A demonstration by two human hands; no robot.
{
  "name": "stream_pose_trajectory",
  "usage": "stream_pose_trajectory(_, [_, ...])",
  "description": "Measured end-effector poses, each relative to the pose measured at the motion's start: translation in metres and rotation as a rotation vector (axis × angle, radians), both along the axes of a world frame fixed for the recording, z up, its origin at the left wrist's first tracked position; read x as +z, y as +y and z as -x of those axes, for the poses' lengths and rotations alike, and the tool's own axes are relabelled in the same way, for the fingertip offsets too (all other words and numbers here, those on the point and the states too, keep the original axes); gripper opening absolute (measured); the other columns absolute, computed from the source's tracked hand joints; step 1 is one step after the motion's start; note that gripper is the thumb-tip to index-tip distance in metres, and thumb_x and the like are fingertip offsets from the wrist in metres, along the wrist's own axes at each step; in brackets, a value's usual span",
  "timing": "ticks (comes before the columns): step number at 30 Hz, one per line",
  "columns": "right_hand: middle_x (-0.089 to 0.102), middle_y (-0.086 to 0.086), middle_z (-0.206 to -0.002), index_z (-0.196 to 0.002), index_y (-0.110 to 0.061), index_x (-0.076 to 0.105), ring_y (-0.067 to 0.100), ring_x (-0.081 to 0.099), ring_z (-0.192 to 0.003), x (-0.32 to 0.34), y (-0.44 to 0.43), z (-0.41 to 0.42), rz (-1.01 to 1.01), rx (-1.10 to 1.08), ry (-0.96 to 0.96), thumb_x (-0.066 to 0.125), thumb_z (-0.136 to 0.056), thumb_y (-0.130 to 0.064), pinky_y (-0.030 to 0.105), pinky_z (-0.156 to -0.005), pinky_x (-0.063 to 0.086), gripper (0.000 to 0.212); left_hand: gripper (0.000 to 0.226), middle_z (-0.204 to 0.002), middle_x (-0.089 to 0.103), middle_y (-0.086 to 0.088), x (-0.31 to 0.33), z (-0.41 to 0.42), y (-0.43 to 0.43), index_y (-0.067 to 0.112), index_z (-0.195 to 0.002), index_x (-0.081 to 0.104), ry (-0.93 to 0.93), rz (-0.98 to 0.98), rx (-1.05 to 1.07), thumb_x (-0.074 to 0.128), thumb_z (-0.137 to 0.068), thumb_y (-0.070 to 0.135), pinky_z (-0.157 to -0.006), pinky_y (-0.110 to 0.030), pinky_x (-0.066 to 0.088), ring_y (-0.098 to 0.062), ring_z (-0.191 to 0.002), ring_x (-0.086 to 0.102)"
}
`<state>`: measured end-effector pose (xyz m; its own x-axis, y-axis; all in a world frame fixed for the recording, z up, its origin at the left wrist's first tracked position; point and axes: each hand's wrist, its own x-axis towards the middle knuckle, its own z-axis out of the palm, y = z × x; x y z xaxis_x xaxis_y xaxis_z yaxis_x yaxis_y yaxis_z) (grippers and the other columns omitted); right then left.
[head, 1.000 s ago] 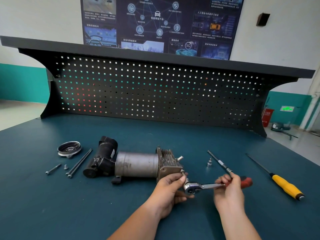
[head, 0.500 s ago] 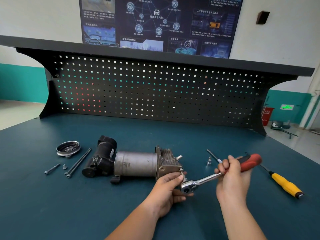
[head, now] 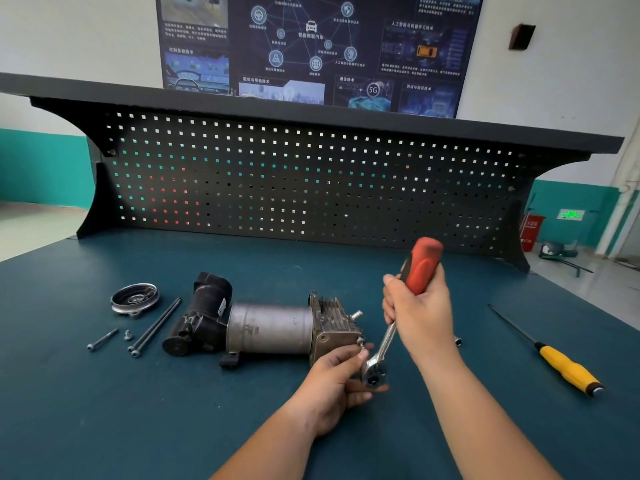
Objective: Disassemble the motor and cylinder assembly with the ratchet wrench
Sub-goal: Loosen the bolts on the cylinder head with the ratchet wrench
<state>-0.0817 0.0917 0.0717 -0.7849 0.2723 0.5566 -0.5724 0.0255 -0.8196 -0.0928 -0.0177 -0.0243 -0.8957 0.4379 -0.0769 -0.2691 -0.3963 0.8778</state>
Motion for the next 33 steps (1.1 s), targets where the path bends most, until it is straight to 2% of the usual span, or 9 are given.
stream_pose_trajectory(4, [0.041,-0.005,-0.056,-0.07,-0.048,0.048,0.015,0.041,-0.047,-0.001,-0.012,-0.005,-0.209,-0.017,0.0,0.063,-0.084,-0.008,0.034,-0.05,0.039,0.045,0.015,-0.087,0.072,-0.008,-0.002,0.001,0.0,0.012,-0.103,0.063,-0.003,-0.007,0.003,0.058,-0.09,0.018,-0.044,-0.018,0.049,-0.028,-0.069,0.072])
stream_pose_trajectory(7, [0.04,-0.008,-0.057,-0.069,-0.051,0.048,0.017,0.041,-0.052,-0.004,-0.019,-0.012,-0.252,-0.018,0.007,0.063,-0.074,-0.024,0.035,-0.054,0.039,0.031,0.014,-0.086,0.071,-0.009,-0.005,0.002,0.001,0.012,-0.103,0.064,0.024,0.018,0.005,0.056,-0.092,0.017,-0.047,-0.019,0.05,-0.026,-0.07,0.073])
stream_pose_trajectory(10, [0.042,-0.01,-0.054,-0.072,-0.046,0.049,0.014,0.04,-0.047,-0.006,-0.014,-0.012,-0.169,0.003,-0.01,0.066,-0.079,-0.016,0.031,-0.05,0.038,0.035,0.013,-0.083,0.072,-0.007,-0.006,0.004,0.001,0.012,-0.103,0.064,0.03,0.022,0.018,0.057,-0.092,0.015,-0.047,-0.02,0.05,-0.026,-0.069,0.072])
stream_pose_trajectory(14, [0.046,-0.011,-0.052,-0.082,-0.022,0.042,0.007,0.039,-0.039,-0.01,0.0,-0.012,0.058,-0.021,0.008,0.055,-0.089,0.005,0.022,-0.043,0.038,0.031,0.018,-0.075,0.07,-0.004,-0.007,0.005,0.003,0.009,-0.108,0.062,0.037,0.049,0.043,0.058,-0.091,0.013,-0.046,-0.021,0.049,-0.022,-0.063,0.071])
stream_pose_trajectory(20, [0.04,-0.01,-0.05,-0.082,-0.025,0.041,0.007,0.039,-0.04,-0.034,0.029,-0.01,0.621,-0.085,-0.027,0.045,-0.094,0.001,0.017,-0.043,0.037,0.029,0.016,-0.071,0.069,-0.001,-0.005,0.006,0.003,0.009,-0.107,0.062,0.003,0.044,0.058,0.056,-0.092,0.01,-0.044,-0.022,0.052,-0.013,-0.052,0.065])
stream_pose_trajectory(23, [0.038,-0.01,-0.051,-0.076,-0.022,0.037,0.004,0.038,-0.038,-0.056,0.043,-0.007,0.905,-0.112,-0.189,0.041,-0.095,-0.007,0.015,-0.042,0.035,0.025,0.017,-0.075,0.067,-0.004,-0.005,0.006,0.003,0.007,-0.108,0.062,-0.008,0.033,0.073,0.057,-0.092,0.011,-0.045,-0.023,0.052,-0.013,-0.051,0.063])
stream_pose_trajectory(26, [0.035,-0.011,-0.04,-0.069,-0.019,0.032,0.004,0.035,-0.032,-0.074,0.045,-0.006,1.111,-0.101,-0.299,0.036,-0.096,-0.008,0.015,-0.048,0.032,0.03,0.012,-0.072,0.069,-0.004,-0.004,0.005,0.003,0.009,-0.102,0.064,-0.002,0.037,0.078,0.057,-0.092,0.013,-0.045,-0.022,0.051,-0.014,-0.051,0.064])
stream_pose_trajectory(29, [0.035,-0.009,-0.048,-0.07,-0.019,0.033,0.004,0.035,-0.034,-0.072,0.044,-0.003,1.078,-0.142,-0.273,0.037,-0.095,-0.007,0.017,-0.048,0.033,0.028,0.011,-0.069,0.068,-0.003,-0.004,0.004,0.002,0.009,-0.1,0.064,-0.011,0.026,0.084,0.058,-0.091,0.012,-0.044,-0.021,0.051,-0.014,-0.05,0.064])
stream_pose_trajectory(33, [0.037,-0.01,-0.05,-0.076,-0.022,0.034,0.004,0.036,-0.039,-0.047,0.04,0.001,0.827,-0.16,-0.124,0.04,-0.092,-0.002,0.015,-0.041,0.034,0.026,0.014,-0.067,0.068,-0.003,-0.003,0.005,0.0,0.007,-0.103,0.064,-0.038,0.01,0.068,0.059,-0.09,0.009,-0.043,-0.022,0.051,-0.012,-0.047,0.062])
